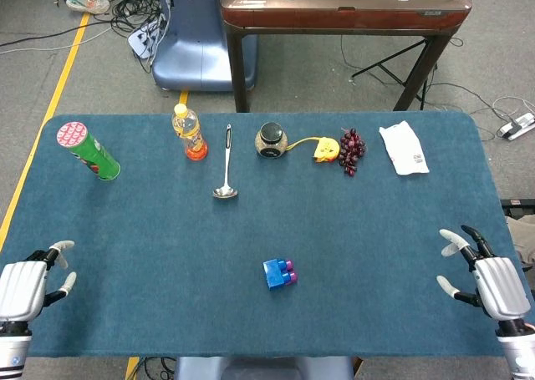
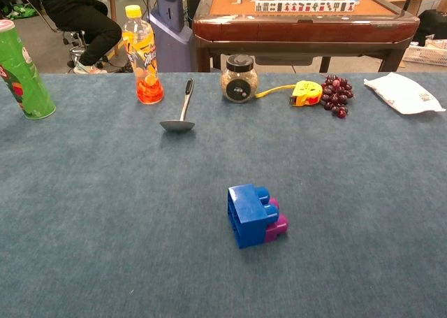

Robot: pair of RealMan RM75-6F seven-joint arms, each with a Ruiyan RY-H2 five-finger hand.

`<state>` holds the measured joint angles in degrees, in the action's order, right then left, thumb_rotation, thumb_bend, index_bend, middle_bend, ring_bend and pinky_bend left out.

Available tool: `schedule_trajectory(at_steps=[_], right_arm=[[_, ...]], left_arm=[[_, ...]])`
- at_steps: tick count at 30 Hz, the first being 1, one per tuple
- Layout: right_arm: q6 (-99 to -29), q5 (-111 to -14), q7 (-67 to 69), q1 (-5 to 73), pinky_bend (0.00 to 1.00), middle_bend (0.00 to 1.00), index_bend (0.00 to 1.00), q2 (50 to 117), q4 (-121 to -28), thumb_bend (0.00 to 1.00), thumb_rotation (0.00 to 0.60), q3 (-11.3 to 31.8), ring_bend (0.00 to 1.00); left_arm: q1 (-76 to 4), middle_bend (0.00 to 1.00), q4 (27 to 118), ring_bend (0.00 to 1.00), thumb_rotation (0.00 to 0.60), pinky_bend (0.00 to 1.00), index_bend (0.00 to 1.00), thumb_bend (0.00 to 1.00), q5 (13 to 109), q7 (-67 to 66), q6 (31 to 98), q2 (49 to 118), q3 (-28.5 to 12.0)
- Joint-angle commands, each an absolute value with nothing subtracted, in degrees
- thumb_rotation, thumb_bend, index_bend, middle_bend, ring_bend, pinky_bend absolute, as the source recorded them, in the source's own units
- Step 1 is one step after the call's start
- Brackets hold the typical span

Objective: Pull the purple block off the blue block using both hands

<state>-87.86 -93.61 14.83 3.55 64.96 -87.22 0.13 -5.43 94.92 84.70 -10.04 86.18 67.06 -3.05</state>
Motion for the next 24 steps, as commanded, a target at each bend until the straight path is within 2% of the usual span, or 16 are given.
schedule_trajectory(at_steps=[1,6,7,9,12,18,23,24], right_arm=[[-87.98,-93.63,14.82,3.51,0.59,0.44,0.2,65.21,-87.06,0.19,0.6,0.09,0.38],[-88.08,-93.32,15.69,3.48,0.59,0.44,0.2,65.38,-86.59,0.19,0.6,0.21,0.38],[-88.09,-93.24,15.9,3.5,0.59,0.44,0.2,65.27,-86.54,0.19,0.6,0.27,0.38],[-88.07,-92.94,16.3,3.56,0.59,0.44,0.2,64.8,-86.57,0.18,0.6,0.48,0.38],[-88.34,-92.73,16.62,3.55,0.59,0.44,0.2,63.75,-86.98,0.18,0.6,0.76,0.38],[-89.28,-92.47,17.52,3.22,0.59,0.44,0.2,62.26,-87.44,0.17,0.6,1.16,0.38],[-89.16,-92.37,18.41,3.23,0.59,0.44,0.2,61.9,-86.99,0.17,0.6,1.15,0.38],[-89.14,-92.35,18.49,3.19,0.59,0.44,0.2,61.91,-86.9,0.17,0.6,1.12,0.38]], left_arm=[[-5.36,0.52,95.01,0.47,0.6,0.69,0.35,0.33,84.87,-10.05,86.29,67.0,-2.96],[-6.1,0.52,95.79,0.47,0.6,0.69,0.34,0.32,85.45,-9.6,85.95,67.12,-3.42],[-6.41,0.52,96.18,0.47,0.6,0.69,0.34,0.27,85.61,-9.46,85.71,67.1,-3.56],[-7.25,0.52,97.86,0.47,0.6,0.69,0.29,0.11,85.79,-9.61,84.47,66.61,-3.66],[-8.57,0.54,101.24,0.49,0.6,0.72,0.23,0.03,86.83,-9.44,83.28,66.22,-3.96],[-11.51,0.72,106.69,0.68,0.6,0.86,0.18,0.02,89.82,-11.9,81.04,67.38,-4.37],[-15.82,0.98,109.47,0.91,0.6,1.0,0.15,0.0,90.52,-12.87,76.8,70.24,-6.0],[-16.75,1.0,109.7,0.93,0.6,1.0,0.15,0.0,90.43,-13.04,75.83,70.75,-6.41]])
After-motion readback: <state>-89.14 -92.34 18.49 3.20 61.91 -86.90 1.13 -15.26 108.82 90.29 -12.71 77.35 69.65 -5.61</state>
